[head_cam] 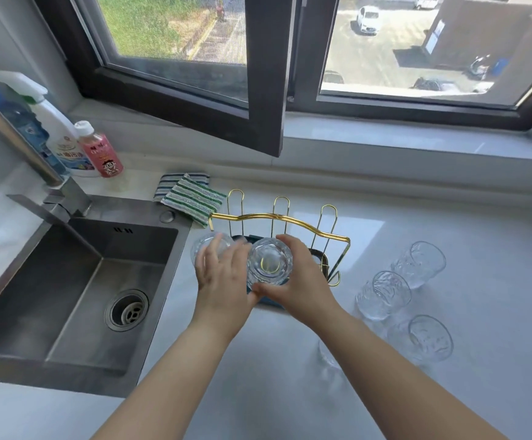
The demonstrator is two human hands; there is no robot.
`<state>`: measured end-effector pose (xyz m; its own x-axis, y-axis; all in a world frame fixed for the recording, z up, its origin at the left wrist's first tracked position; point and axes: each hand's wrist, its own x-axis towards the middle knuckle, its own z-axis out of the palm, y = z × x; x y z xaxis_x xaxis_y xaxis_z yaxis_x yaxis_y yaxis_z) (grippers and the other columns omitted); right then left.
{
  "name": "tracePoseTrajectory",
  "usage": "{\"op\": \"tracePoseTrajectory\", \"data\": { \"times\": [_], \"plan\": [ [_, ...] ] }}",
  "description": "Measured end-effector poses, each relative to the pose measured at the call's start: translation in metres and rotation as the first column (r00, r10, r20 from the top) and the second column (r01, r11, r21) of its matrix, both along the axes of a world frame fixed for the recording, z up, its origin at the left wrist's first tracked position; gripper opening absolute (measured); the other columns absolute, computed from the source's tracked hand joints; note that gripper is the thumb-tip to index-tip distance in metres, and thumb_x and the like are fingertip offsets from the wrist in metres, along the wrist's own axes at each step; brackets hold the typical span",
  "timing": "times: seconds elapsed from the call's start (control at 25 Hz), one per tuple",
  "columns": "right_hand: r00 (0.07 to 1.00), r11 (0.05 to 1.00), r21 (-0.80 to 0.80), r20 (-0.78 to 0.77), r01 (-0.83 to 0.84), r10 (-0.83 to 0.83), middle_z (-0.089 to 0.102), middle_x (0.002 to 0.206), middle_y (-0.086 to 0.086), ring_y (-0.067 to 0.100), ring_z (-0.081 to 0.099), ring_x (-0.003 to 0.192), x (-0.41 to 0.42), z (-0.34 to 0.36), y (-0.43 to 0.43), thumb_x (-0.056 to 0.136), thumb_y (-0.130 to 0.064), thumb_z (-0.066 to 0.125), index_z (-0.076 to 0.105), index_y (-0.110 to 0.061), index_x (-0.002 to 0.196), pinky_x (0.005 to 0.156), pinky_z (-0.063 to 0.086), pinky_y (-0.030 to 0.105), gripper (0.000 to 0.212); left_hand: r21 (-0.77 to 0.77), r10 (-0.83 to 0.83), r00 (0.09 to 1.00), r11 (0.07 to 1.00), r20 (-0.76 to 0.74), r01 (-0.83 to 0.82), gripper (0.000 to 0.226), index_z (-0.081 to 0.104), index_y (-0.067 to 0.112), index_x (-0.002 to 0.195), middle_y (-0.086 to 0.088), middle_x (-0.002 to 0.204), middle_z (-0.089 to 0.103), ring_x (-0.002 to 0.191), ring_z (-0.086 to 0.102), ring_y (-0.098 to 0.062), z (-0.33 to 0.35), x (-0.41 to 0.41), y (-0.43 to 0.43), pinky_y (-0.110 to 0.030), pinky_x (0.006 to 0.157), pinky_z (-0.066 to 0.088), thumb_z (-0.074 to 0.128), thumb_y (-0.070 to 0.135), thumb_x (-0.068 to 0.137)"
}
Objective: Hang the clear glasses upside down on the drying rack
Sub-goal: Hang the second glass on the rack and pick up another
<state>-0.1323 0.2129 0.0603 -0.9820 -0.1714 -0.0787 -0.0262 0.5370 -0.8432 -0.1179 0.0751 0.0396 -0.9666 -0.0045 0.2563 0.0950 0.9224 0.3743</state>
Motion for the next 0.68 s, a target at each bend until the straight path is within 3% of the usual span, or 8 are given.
{"op": "tracePoseTrajectory", "data": {
  "times": [0.12, 0.24, 0.44, 0.56, 0.68],
  "plan": [
    [1.000, 1.000, -0.001, 0.018, -0.007, 0.007, 0.045, 0.133, -0.006, 0.003, 0.041, 0.109, -0.002, -0.004, 0.000, 0.061, -0.028, 0.083, 0.034, -0.026, 0.132, 0.089, 0.032, 0.020, 0.086, -0.090, 0.001, 1.000, 0.996, -0.021, -0.003, 0.061, 0.055, 0.011, 0.111, -0.020, 0.143, 0.035, 0.136, 0.012, -0.038, 0.000, -0.003, -0.001, -0.049, 0.109, 0.002, 0.080, 0.029, 0.058],
    [0.999, 1.000, -0.005, 0.038, -0.012, 0.012, 0.043, 0.135, -0.007, 0.003, 0.040, 0.111, -0.002, -0.006, 0.000, 0.061, -0.030, 0.083, 0.032, -0.028, 0.133, 0.090, 0.032, 0.020, 0.088, -0.081, 0.001, 0.999, 0.997, -0.034, -0.003, 0.061, 0.057, 0.011, 0.105, -0.021, 0.142, 0.036, 0.134, 0.009, -0.031, -0.002, -0.004, -0.003, -0.053, 0.108, 0.006, 0.082, 0.030, 0.053],
    [0.997, 1.000, -0.028, 0.078, 0.002, 0.000, 0.033, 0.145, -0.006, 0.010, 0.036, 0.129, 0.002, -0.008, 0.000, 0.066, -0.030, 0.080, 0.021, -0.025, 0.139, 0.098, 0.027, 0.019, 0.094, -0.078, -0.010, 1.000, 0.997, -0.002, 0.009, 0.063, 0.058, 0.011, 0.105, -0.021, 0.142, 0.037, 0.133, 0.008, -0.031, -0.002, 0.000, -0.004, -0.056, 0.108, 0.009, 0.082, 0.037, 0.053],
    [0.999, 1.000, 0.007, 0.051, -0.018, 0.017, 0.026, 0.150, -0.007, 0.008, 0.028, 0.135, 0.016, 0.000, 0.006, 0.070, -0.033, 0.077, 0.013, -0.024, 0.143, 0.104, 0.023, 0.020, 0.097, -0.099, -0.021, 1.000, 0.995, 0.009, 0.022, 0.073, 0.055, 0.010, 0.115, -0.020, 0.143, 0.035, 0.133, 0.004, -0.028, 0.000, 0.005, -0.003, -0.056, 0.109, 0.008, 0.080, 0.045, 0.056],
    [0.998, 0.999, -0.008, -0.062, -0.031, 0.030, 0.035, 0.137, -0.024, -0.008, 0.033, 0.125, 0.048, 0.009, 0.028, 0.072, -0.037, 0.073, 0.023, -0.036, 0.136, 0.101, 0.027, 0.010, 0.081, -0.040, -0.027, 0.999, 0.999, -0.044, 0.025, 0.085, 0.043, 0.011, 0.129, -0.016, 0.142, 0.036, 0.133, 0.008, -0.028, 0.005, 0.018, -0.003, -0.047, 0.111, 0.003, 0.075, 0.050, 0.060]
  ]
}}
